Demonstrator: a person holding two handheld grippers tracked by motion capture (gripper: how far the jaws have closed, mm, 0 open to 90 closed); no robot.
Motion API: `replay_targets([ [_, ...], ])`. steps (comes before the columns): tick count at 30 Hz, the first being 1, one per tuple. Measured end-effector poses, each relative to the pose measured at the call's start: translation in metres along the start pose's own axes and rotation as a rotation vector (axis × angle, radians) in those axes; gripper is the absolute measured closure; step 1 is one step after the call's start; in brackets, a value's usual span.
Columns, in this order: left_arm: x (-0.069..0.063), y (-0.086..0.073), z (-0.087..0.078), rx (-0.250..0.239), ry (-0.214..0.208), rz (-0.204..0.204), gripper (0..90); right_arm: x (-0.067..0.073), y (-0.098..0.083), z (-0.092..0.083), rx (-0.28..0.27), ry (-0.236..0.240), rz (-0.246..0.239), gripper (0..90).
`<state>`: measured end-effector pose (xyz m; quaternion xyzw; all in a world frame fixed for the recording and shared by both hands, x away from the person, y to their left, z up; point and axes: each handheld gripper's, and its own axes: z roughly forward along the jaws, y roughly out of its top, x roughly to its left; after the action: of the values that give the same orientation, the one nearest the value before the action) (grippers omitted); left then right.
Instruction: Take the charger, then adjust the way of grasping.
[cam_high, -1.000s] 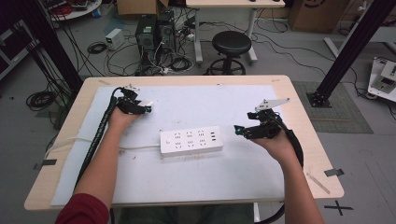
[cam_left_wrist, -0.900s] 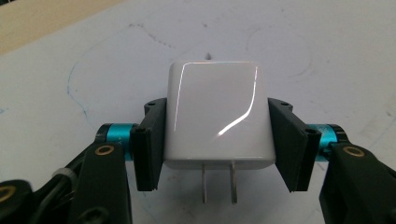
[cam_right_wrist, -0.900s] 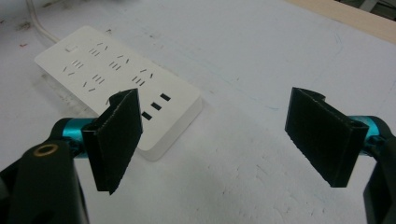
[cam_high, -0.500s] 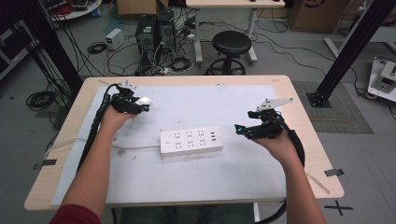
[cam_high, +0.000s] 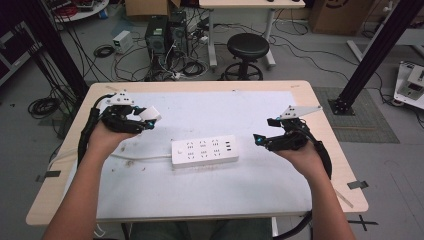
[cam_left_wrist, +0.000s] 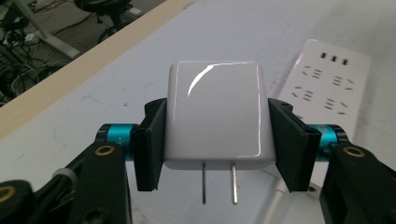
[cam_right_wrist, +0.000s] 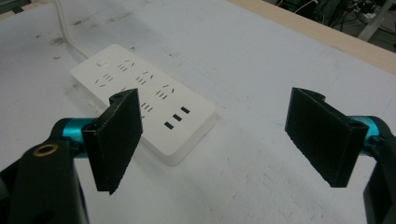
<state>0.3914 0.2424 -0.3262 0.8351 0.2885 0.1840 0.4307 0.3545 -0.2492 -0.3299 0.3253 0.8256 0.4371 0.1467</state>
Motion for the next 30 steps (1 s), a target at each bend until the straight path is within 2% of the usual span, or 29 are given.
replay_targets([
  [2, -0.008, -0.001, -0.007, -0.013, -0.012, 0.017, 42.5, 0.001, 0.000, -0.002, -0.005, 0.000, -0.002, 19.3],
  [5, -0.008, -0.001, -0.007, -0.013, -0.012, 0.017, 42.5, 0.001, 0.000, -0.003, -0.008, 0.001, -0.009, 19.3],
  [6, -0.018, -0.002, -0.014, -0.024, -0.028, 0.038, 42.5, 0.001, 0.000, -0.003, -0.008, 0.001, -0.009, 19.3],
  [11, -0.022, -0.004, -0.015, -0.034, -0.040, 0.046, 42.5, 0.000, -0.002, -0.002, 0.000, 0.010, -0.004, 19.3],
  [18, -0.026, -0.003, -0.006, -0.030, -0.071, 0.073, 42.4, -0.003, 0.000, 0.001, -0.001, 0.020, -0.005, 19.3],
  [19, -0.026, -0.003, -0.006, -0.030, -0.071, 0.073, 42.4, -0.002, 0.002, 0.001, 0.002, 0.019, -0.009, 19.3],
  [21, -0.032, -0.005, 0.002, -0.037, -0.098, 0.090, 42.4, 0.000, 0.004, 0.002, 0.006, 0.023, -0.013, 19.3],
  [26, -0.037, -0.005, 0.006, -0.041, -0.114, 0.107, 42.5, 0.005, 0.007, 0.004, 0.021, 0.036, -0.013, 19.3],
  [27, -0.045, -0.006, 0.011, -0.044, -0.133, 0.121, 42.5, 0.005, 0.007, 0.004, 0.021, 0.036, -0.013, 19.3],
  [29, -0.048, -0.006, 0.013, -0.050, -0.140, 0.127, 42.4, 0.008, 0.010, 0.005, 0.017, 0.048, -0.020, 19.3],
  [30, -0.057, -0.006, 0.015, -0.052, -0.155, 0.156, 42.5, 0.014, 0.012, 0.007, 0.023, 0.056, -0.028, 19.3],
])
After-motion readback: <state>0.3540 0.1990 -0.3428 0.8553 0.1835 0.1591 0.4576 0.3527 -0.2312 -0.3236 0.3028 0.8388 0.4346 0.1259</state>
